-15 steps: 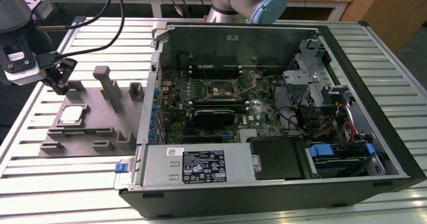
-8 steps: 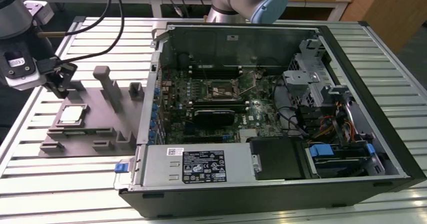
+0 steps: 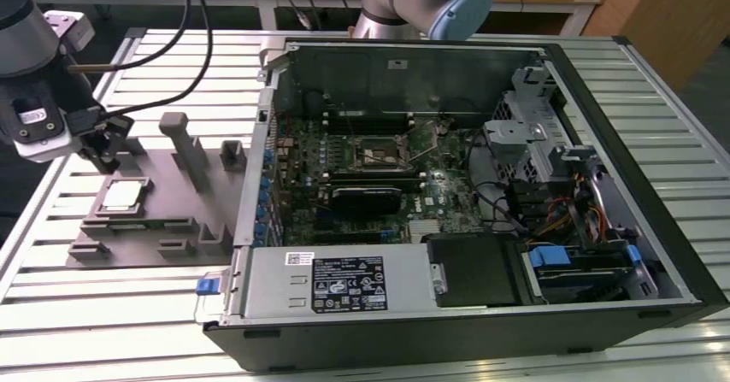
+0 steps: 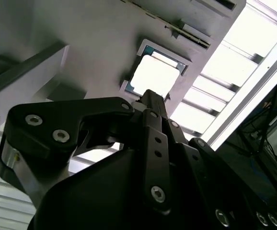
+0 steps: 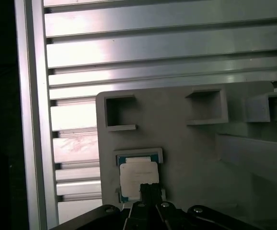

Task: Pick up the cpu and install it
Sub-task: 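Pick up the cpu and move it towards the insertion slot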

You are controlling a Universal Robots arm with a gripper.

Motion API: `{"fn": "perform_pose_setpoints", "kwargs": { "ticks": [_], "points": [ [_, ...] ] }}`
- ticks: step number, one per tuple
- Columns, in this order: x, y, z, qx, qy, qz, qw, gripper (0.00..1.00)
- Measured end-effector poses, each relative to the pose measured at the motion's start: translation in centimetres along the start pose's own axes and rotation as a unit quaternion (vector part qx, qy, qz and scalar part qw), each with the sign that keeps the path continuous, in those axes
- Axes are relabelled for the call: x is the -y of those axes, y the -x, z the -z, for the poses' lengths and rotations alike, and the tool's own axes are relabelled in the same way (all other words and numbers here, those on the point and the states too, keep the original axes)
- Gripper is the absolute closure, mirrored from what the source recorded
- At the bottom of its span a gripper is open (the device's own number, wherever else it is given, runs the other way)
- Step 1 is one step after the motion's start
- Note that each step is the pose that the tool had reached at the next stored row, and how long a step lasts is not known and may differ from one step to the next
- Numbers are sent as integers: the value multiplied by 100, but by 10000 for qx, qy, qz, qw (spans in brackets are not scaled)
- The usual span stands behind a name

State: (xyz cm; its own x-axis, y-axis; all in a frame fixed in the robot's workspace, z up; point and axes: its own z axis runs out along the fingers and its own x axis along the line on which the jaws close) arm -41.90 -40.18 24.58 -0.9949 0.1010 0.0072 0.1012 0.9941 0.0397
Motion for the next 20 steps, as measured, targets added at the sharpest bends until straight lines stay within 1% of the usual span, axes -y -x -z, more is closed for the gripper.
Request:
{"fn": "perform_pose_setpoints", "kwargs": {
  "ticks": [10,20],
  "points": [
    [12,-54,-144,0,0,0,10000,89],
    [18,-66,-271,-2,-1,59,10000,89]
  ]
}}
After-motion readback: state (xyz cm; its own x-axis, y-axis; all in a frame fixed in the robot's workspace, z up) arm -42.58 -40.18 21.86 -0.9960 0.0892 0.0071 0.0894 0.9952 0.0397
